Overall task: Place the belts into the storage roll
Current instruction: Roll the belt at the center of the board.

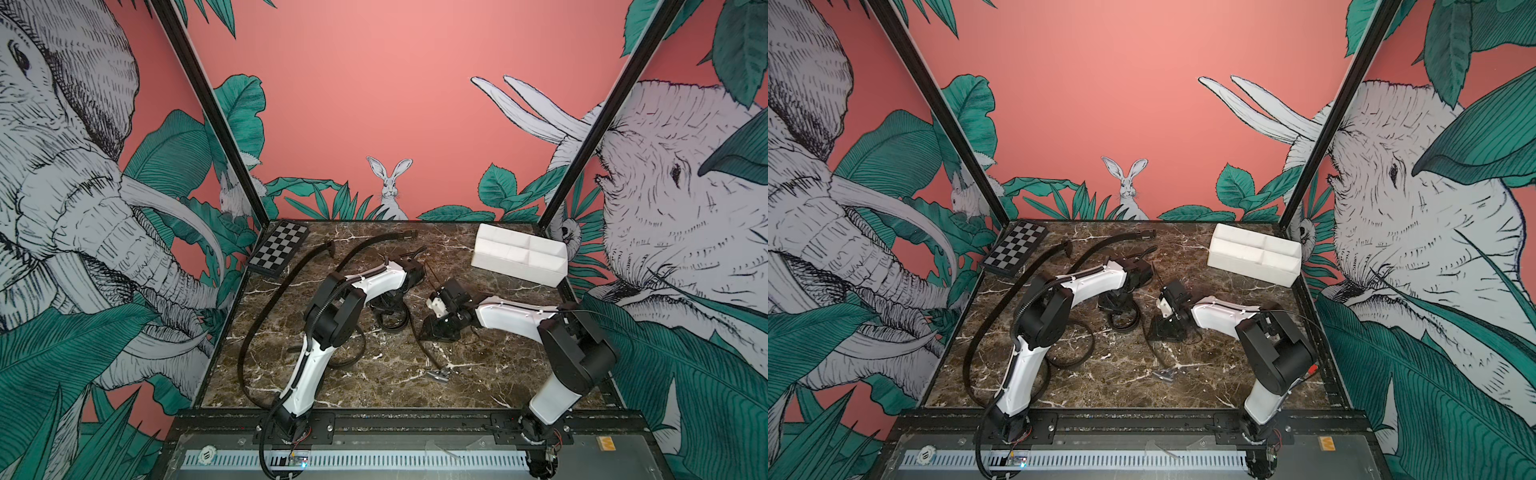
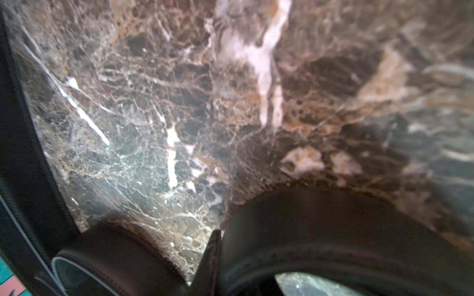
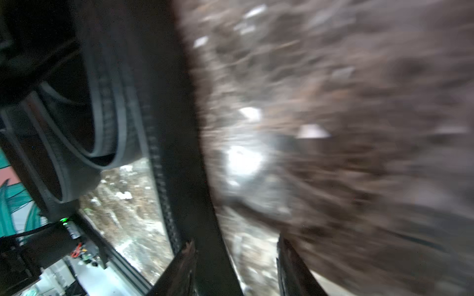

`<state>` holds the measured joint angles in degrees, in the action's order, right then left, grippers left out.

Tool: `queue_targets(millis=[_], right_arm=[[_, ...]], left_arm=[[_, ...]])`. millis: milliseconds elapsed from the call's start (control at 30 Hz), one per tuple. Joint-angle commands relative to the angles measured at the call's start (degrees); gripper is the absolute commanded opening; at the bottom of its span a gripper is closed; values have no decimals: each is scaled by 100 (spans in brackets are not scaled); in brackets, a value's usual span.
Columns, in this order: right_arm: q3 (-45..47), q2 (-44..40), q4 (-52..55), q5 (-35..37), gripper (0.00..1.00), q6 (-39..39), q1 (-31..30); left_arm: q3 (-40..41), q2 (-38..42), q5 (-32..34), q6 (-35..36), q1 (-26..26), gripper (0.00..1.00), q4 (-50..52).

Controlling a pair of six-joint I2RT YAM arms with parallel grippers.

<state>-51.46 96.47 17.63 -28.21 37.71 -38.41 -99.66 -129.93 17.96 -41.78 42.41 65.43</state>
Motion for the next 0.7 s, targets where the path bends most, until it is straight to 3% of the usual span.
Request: queue_targets(millis=[0, 167, 367, 500, 667], right_arm=[[-17, -61, -619, -408, 54, 565, -221], [-281, -418, -66, 300, 61, 163, 332], [-513, 96, -641, 157, 61, -123, 1177], [-1039, 695, -1059, -5, 61, -135, 1256], [-1424, 1294, -1977, -343, 54, 451, 1150]], left_arm=[[234, -943, -234, 37, -185, 0, -1129], [266, -955, -467, 108, -190, 0, -1272], [113, -1017, -726, 303, -190, 0, -1304], [41, -1006, -942, 294, -190, 0, -1307], [-71, -1078, -992, 193, -190, 0, -1193]])
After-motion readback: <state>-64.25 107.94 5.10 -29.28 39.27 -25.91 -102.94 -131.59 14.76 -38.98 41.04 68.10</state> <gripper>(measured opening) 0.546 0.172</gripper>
